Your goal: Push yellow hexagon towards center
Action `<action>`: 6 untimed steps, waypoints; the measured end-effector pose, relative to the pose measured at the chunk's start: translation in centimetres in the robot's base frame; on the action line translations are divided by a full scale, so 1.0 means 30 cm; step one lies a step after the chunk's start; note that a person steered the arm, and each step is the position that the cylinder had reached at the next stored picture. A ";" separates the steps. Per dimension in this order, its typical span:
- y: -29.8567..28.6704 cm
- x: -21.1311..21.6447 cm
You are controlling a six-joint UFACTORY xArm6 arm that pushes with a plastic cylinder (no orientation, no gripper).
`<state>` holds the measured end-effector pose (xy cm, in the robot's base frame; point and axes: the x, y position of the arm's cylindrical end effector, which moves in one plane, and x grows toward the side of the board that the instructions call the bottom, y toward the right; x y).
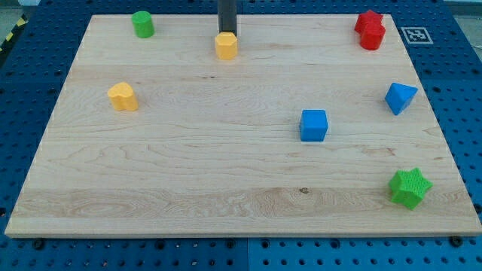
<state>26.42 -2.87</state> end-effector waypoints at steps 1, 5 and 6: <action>-0.024 0.080; -0.181 0.399; -0.306 0.345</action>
